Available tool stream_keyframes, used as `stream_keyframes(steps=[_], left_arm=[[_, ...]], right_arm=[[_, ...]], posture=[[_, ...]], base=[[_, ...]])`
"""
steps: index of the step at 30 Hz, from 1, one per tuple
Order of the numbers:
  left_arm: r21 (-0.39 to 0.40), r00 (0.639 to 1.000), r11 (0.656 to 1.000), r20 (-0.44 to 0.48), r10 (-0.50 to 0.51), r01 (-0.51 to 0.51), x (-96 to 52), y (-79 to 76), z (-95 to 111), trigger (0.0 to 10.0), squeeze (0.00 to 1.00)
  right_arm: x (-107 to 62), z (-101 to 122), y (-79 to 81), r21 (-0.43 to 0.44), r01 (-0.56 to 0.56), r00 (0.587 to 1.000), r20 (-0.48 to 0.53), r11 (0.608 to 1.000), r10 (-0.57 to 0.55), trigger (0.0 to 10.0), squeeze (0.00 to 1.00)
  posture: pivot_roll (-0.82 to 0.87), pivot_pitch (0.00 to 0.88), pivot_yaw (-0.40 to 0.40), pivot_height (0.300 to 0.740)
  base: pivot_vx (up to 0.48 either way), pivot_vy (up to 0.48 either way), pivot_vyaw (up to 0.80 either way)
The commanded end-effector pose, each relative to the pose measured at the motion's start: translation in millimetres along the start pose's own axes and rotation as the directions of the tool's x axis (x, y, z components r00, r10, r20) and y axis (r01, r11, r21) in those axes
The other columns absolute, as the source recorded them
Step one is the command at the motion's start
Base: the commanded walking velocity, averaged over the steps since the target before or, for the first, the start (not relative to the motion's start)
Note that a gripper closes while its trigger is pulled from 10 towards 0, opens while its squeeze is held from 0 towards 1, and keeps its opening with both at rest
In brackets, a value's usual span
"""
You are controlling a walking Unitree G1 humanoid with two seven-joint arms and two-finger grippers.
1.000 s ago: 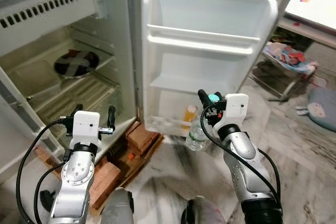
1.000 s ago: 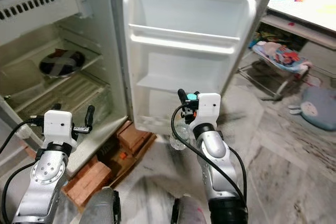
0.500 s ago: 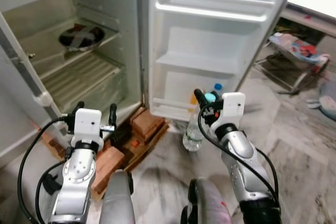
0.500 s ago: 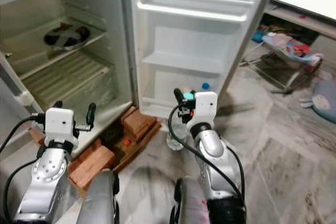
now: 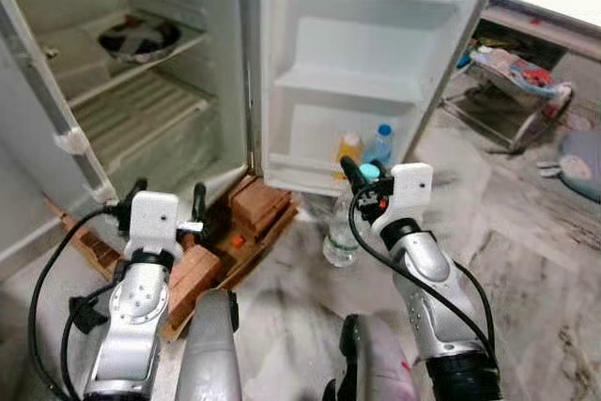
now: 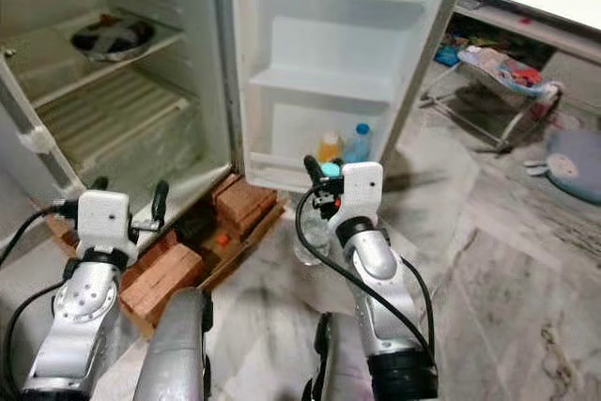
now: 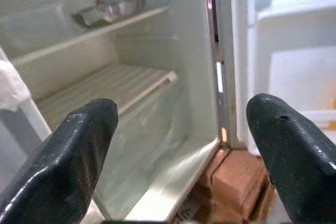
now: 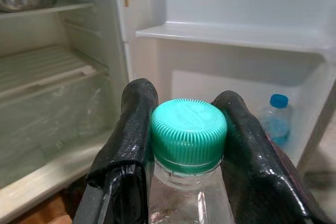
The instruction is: Restocking fridge
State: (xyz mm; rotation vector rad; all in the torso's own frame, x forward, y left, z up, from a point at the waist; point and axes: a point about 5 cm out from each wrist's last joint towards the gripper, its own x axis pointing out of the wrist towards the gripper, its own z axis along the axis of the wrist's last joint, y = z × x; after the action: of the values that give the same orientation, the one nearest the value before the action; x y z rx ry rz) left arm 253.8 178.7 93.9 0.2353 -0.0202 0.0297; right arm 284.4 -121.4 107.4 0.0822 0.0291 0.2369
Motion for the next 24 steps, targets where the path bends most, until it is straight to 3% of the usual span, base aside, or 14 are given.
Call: stream_keyframes(steps=[1,24], left_arm=[[-0.006,1.0,1.0,-0.003,-0.008,0.008,-0.4,-2.9,-0.3,10.0,0.0],[-0.014,1.0,1.0,-0.004,-0.006,0.006,-0.7,-3.9,-0.1,10.0,0.0]], right_arm=[[3.0,10.2,0.1,-0.02,-0.012,0.999,0.048,1.0,0.013,10.0,0.0],[3.2,13.1,11.8,-0.065,-0.093,0.993,0.069,0.994,0.098,10.0,0.0]], posture=[[0.08,0.044,-0.066,0.609],[0.08,0.04,-0.067,0.609]], base=[[0.304,0.0,0.0],[0.335,0.0,0.0]])
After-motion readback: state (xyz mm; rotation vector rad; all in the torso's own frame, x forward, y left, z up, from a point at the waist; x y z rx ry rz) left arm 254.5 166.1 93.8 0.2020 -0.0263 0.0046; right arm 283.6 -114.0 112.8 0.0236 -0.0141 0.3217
